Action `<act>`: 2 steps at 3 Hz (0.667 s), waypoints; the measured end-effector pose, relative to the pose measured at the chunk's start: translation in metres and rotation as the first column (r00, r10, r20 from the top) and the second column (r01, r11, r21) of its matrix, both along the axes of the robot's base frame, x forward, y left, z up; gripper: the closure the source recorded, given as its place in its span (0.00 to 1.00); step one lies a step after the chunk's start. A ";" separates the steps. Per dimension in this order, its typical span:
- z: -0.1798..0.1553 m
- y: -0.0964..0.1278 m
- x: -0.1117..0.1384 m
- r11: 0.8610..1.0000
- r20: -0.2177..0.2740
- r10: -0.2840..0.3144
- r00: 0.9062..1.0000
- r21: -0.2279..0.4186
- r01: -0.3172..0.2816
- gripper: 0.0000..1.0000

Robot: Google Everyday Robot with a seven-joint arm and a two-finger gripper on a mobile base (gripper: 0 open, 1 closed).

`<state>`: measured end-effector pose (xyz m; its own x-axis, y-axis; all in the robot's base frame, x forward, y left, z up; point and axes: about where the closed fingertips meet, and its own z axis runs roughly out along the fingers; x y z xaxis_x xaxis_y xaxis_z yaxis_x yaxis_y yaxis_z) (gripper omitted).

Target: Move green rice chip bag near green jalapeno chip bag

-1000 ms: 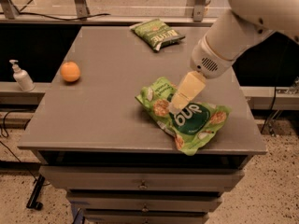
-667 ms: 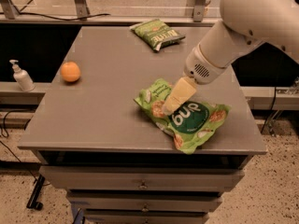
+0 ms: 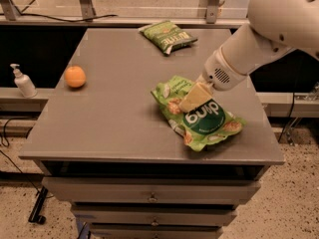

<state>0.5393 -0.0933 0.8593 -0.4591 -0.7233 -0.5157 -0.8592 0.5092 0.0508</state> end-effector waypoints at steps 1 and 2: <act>0.035 -0.007 0.008 1.000 0.059 0.018 0.998 0.000 -0.018 0.88; 0.078 -0.017 0.031 0.998 0.146 0.054 0.988 -0.045 -0.048 1.00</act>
Offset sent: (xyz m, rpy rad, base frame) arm 0.0693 -0.0327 0.1461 -0.0988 -0.2893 0.0886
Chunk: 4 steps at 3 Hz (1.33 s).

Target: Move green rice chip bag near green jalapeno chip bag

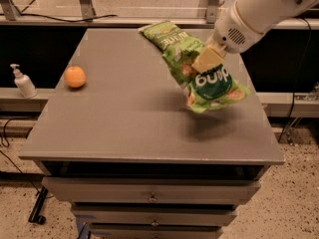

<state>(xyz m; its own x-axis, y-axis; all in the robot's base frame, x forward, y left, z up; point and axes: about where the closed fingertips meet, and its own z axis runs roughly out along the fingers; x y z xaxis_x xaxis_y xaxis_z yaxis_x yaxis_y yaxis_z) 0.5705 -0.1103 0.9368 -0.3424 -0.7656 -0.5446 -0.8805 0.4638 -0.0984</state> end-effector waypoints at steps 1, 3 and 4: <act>0.018 0.000 0.005 1.000 0.035 -0.002 0.999 0.009 0.001 1.00; 0.016 -0.005 0.017 1.000 0.121 -0.005 0.993 -0.016 0.007 1.00; 0.022 -0.022 0.065 0.997 0.296 0.005 0.955 -0.071 0.017 1.00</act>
Offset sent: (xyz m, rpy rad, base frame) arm 0.0053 0.0000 0.0197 0.0095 -0.0378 -0.0019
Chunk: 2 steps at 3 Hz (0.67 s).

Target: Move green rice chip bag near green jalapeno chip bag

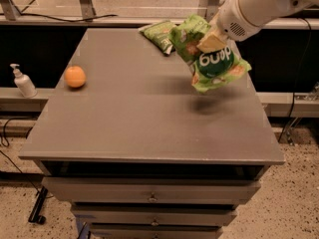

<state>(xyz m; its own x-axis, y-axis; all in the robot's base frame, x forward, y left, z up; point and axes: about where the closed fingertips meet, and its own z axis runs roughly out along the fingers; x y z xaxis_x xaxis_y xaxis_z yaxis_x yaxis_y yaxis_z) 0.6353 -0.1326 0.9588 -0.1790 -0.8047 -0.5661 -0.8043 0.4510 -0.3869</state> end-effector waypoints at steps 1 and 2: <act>0.015 -0.014 0.059 0.997 0.143 0.035 0.989 -0.068 -0.025 1.00; 0.015 -0.017 0.113 0.991 0.189 0.080 0.979 -0.119 -0.058 1.00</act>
Offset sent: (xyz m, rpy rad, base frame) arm 0.1917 -0.0317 0.0626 -0.1531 -0.3247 0.0974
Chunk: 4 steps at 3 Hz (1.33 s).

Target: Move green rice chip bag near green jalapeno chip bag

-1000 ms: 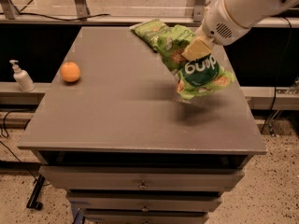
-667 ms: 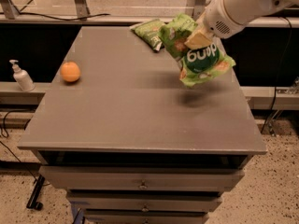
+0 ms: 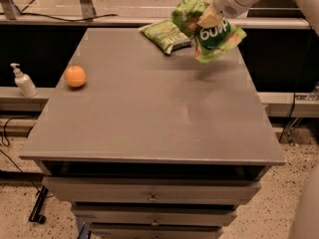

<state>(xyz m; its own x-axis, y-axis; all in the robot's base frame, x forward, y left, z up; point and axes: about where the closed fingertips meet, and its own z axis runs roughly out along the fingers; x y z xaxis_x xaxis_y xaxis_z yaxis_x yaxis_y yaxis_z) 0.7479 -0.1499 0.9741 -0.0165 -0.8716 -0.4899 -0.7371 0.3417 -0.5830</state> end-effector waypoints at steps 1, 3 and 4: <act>-0.018 -0.004 0.045 0.998 -0.014 0.022 1.000 -0.054 -0.023 1.00; -0.057 -0.029 0.077 0.990 -0.083 -0.002 0.997 -0.140 -0.009 0.82; -0.063 -0.033 0.078 0.985 -0.098 -0.007 0.995 -0.171 -0.009 0.59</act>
Offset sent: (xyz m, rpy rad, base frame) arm 0.1117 -0.0486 -0.0491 -0.1635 0.0987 0.0117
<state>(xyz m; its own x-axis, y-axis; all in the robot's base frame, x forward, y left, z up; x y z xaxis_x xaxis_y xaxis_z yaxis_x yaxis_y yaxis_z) 0.8254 -0.1831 0.9109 -0.0561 -0.9424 -0.3298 -0.7937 0.2424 -0.5579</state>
